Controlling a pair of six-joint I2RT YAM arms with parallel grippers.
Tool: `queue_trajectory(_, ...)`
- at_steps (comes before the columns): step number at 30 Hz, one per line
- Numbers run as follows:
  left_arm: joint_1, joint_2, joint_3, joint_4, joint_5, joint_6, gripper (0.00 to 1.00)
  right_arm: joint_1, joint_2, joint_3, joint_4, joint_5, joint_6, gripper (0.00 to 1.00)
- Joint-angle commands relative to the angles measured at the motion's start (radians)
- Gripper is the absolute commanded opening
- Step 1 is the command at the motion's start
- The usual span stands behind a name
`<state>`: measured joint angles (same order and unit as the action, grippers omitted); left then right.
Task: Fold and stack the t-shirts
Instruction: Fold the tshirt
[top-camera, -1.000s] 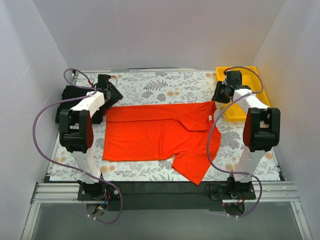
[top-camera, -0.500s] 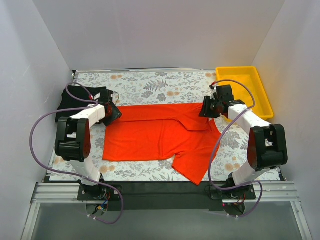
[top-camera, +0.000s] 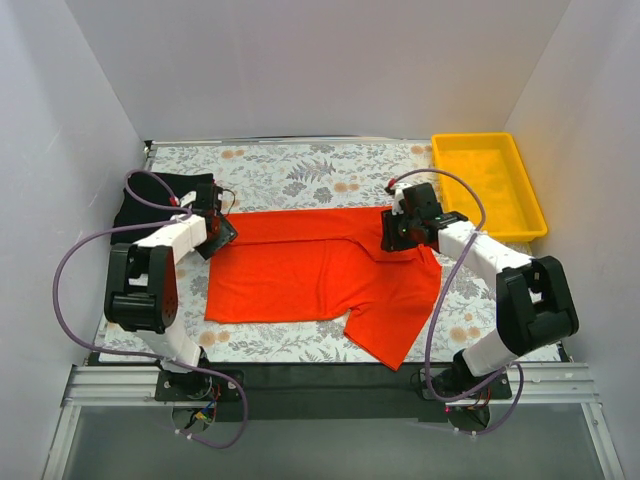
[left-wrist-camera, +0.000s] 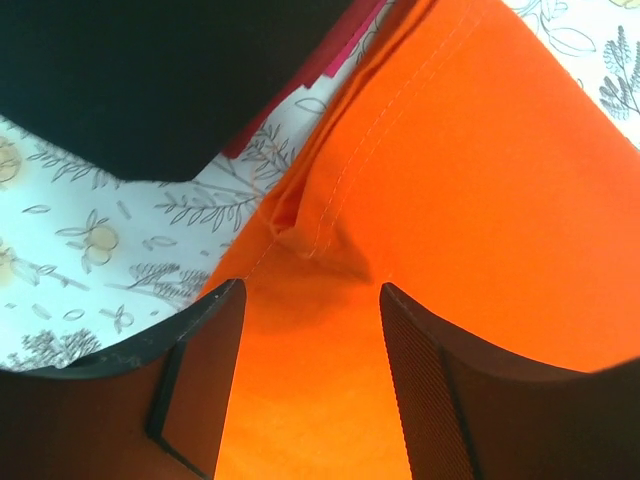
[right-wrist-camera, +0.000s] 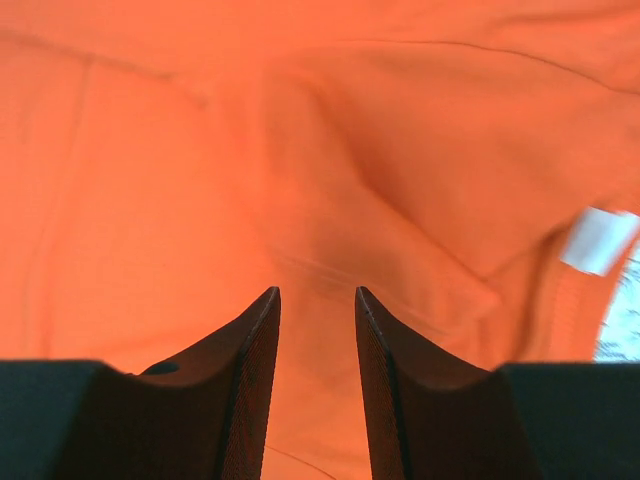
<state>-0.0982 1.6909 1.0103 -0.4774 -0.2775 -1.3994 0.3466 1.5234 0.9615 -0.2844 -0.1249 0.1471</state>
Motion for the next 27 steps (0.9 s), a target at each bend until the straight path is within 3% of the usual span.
queue_trajectory(1,-0.003,-0.117,-0.012,-0.016,-0.014,0.026,0.54,0.115,0.015,0.063,0.025,0.155,-0.110,0.37)
queue_trajectory(13,-0.106,-0.329,-0.167,0.008,0.003,0.097,0.56,0.321,0.184,0.166,0.002,0.528,-0.176,0.33)
queue_trajectory(22,-0.115,-0.307,-0.191,0.039,0.003,0.112,0.56,0.377,0.271,0.207,-0.036,0.649,-0.195,0.31)
queue_trajectory(27,-0.115,-0.315,-0.190,0.042,-0.006,0.112,0.56,0.388,0.268,0.217,-0.048,0.639,-0.196,0.31)
